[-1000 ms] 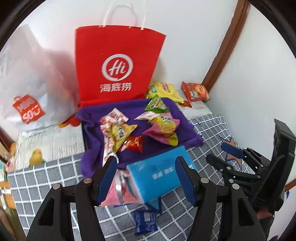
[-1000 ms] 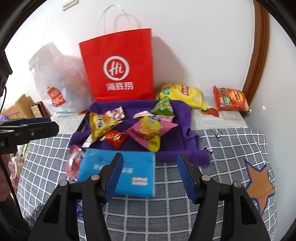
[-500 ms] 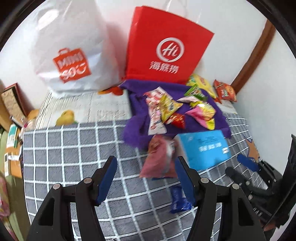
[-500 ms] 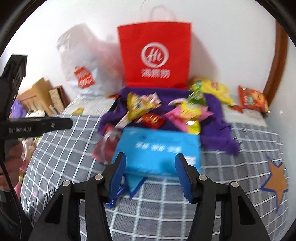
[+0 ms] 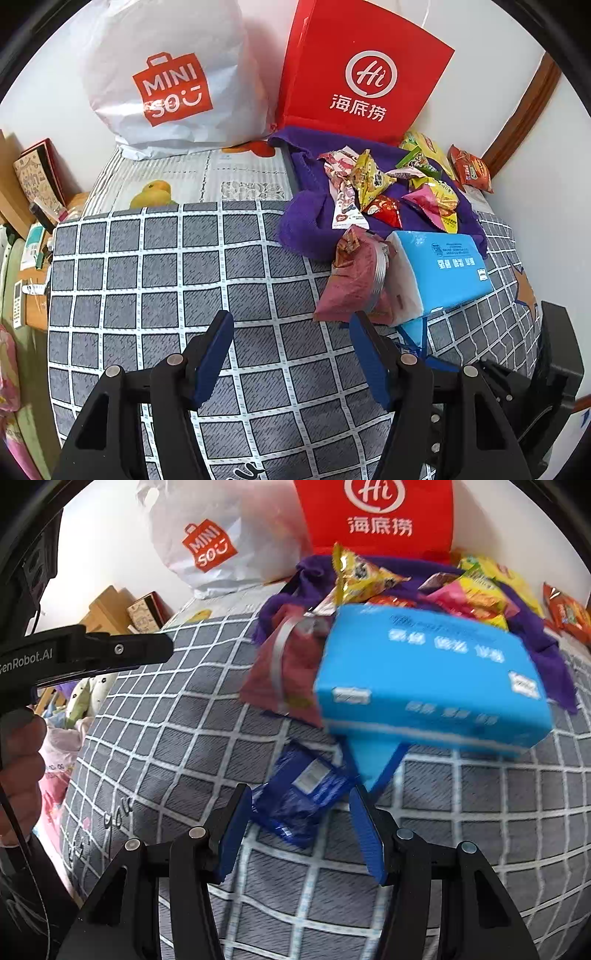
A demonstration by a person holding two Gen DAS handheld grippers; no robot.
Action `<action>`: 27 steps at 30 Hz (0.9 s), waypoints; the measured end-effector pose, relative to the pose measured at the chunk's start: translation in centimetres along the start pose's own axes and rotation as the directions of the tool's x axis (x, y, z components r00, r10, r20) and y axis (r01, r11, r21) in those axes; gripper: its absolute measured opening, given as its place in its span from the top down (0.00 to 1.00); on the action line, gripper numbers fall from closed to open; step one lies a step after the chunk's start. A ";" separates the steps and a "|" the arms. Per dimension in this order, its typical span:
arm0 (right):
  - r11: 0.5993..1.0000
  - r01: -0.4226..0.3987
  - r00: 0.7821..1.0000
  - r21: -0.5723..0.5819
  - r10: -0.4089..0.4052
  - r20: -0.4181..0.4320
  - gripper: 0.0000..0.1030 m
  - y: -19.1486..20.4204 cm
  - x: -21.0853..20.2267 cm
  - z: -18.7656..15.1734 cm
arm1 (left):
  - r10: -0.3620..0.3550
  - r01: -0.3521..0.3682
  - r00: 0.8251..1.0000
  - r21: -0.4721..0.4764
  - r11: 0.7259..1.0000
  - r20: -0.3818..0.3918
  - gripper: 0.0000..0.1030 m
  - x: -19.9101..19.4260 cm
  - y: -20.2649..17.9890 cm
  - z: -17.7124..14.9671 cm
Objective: Organize snacks
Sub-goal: 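Grasp the dark blue biscuit packet with the right tool and lift it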
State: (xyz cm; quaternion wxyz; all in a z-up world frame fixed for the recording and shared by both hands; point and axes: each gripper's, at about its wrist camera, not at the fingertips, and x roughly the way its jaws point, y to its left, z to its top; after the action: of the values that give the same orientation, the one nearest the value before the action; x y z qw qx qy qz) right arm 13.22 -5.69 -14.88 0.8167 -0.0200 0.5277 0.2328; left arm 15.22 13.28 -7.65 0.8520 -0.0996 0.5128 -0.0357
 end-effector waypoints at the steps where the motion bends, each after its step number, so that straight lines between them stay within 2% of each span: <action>1: 1.000 -0.013 1.000 0.006 0.013 -0.013 0.46 0.3 0.3 -0.1 | -0.001 0.001 1.000 -0.003 1.000 -0.001 0.39 0.0 0.0 -0.1; 6: 0.999 -0.039 0.998 0.031 0.040 -0.042 0.46 0.9 1.6 0.0 | 0.004 -0.004 1.000 -0.023 1.000 -0.010 0.39 0.4 0.8 -0.6; 11: 0.997 -0.047 0.998 0.058 0.049 -0.028 0.46 0.5 1.9 0.9 | 0.014 -0.015 0.999 -0.051 0.999 -0.035 0.39 1.1 1.7 -0.8; 19: 0.999 -0.022 0.998 0.044 0.024 -0.056 0.43 0.0 2.1 2.0 | 0.033 -0.034 0.997 -0.008 0.999 -0.065 0.39 1.9 1.3 -0.5; 24: 0.994 -0.006 1.000 0.105 0.007 -0.004 0.42 -0.5 2.3 2.3 | 0.010 -0.011 0.998 -0.020 1.000 -0.057 0.39 2.6 1.3 -0.5; 27: 0.992 0.037 0.999 0.118 -0.038 0.010 0.42 -0.3 2.6 2.8 | 0.006 -0.009 0.998 -0.041 0.999 -0.056 0.39 2.9 1.7 -0.2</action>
State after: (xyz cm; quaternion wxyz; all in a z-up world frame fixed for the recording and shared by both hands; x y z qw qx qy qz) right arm 16.65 -4.23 -15.99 0.8239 0.0197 0.5350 0.1861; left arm 16.32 14.46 -10.58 0.8352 -0.1142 0.5373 -0.0247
